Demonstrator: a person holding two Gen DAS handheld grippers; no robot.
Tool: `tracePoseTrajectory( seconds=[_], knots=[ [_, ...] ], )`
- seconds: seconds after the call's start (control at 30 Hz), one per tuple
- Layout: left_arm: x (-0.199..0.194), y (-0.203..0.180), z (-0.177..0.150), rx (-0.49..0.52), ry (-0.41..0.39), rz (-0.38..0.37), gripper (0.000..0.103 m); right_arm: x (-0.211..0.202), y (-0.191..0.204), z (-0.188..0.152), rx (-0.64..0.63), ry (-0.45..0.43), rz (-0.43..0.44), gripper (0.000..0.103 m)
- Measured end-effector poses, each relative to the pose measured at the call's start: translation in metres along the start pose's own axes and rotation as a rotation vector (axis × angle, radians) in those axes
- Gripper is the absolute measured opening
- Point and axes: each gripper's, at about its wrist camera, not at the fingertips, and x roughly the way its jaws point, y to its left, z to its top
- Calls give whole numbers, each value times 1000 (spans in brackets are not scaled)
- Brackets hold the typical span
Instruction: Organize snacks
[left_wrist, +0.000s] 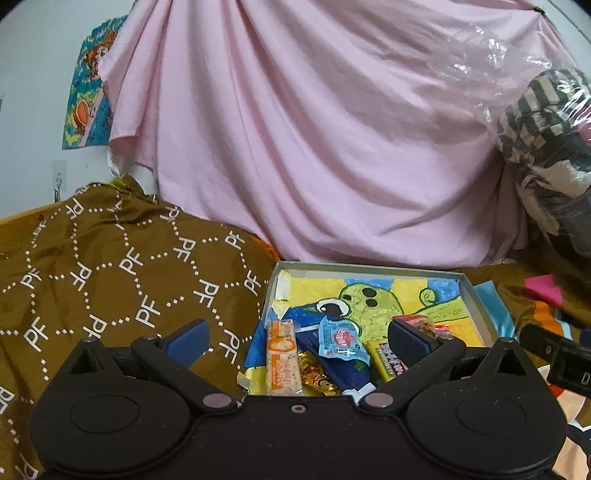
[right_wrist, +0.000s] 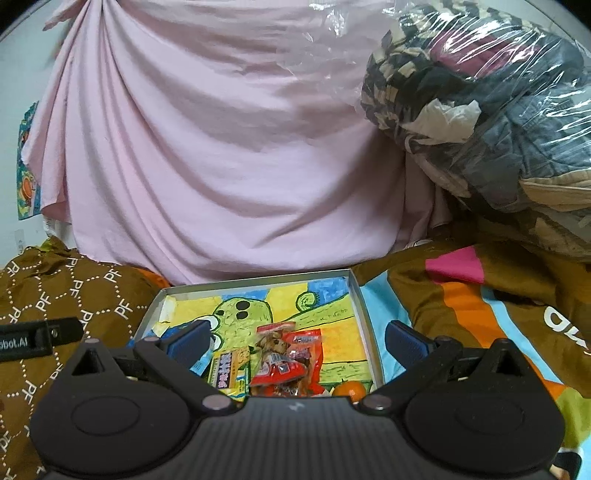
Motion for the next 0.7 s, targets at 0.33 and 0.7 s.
tracePoseTrajectory(
  seconds=[0.33,0.7],
  knots=[
    [-33,1,-16,9,-29,15,102,-34,-4,-8,-3,-28,11,103],
    [-69,3,-33,-6,-81,60,102,-67,1,-27,-37,-28,45,103]
  ],
)
